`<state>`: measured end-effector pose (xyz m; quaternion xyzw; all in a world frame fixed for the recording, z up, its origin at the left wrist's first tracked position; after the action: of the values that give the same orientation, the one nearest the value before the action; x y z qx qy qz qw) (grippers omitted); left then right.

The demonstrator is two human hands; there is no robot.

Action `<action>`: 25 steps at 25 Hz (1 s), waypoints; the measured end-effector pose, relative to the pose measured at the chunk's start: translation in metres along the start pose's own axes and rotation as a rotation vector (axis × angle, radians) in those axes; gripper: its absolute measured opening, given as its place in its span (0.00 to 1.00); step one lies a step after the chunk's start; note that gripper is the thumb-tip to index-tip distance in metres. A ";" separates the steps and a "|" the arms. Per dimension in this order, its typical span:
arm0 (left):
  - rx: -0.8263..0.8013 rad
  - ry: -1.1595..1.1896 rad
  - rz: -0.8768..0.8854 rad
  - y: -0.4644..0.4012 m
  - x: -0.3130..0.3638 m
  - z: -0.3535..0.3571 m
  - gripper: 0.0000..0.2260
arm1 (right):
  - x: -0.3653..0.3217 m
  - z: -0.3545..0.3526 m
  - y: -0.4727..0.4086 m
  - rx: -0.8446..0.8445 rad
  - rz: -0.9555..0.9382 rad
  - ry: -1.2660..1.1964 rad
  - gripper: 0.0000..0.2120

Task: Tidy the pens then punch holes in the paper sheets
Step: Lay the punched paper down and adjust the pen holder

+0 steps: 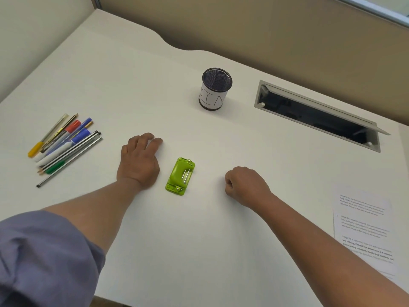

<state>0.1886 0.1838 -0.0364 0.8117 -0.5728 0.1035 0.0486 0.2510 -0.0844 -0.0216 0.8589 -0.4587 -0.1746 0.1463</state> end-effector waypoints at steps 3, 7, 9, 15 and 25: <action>-0.002 0.004 -0.006 0.000 -0.001 0.001 0.25 | 0.006 0.004 -0.006 -0.022 0.010 -0.065 0.03; -0.004 0.004 -0.004 -0.001 -0.001 0.002 0.25 | 0.026 -0.010 -0.015 0.010 0.148 -0.602 0.04; -0.007 0.002 -0.003 -0.001 -0.002 0.002 0.25 | 0.031 -0.034 -0.026 0.098 0.192 -0.880 0.05; -0.020 0.002 -0.004 -0.002 -0.002 0.002 0.25 | 0.023 -0.148 -0.080 0.395 0.082 -0.977 0.05; -0.065 -0.015 -0.010 -0.003 0.000 0.001 0.25 | 0.003 -0.219 -0.161 0.496 0.032 -0.477 0.07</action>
<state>0.1912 0.1844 -0.0378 0.8133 -0.5721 0.0784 0.0712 0.4666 0.0194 0.1076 0.7959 -0.5221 -0.2512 -0.1755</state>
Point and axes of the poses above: each hand's wrist, its own y-axis away from the middle knuckle, its own z-axis out of the palm, x = y × z, the point moved 10 cm from there along -y, towards the middle knuckle, and after that the axes turned 7 degrees about -y, right-handed, at the moved point
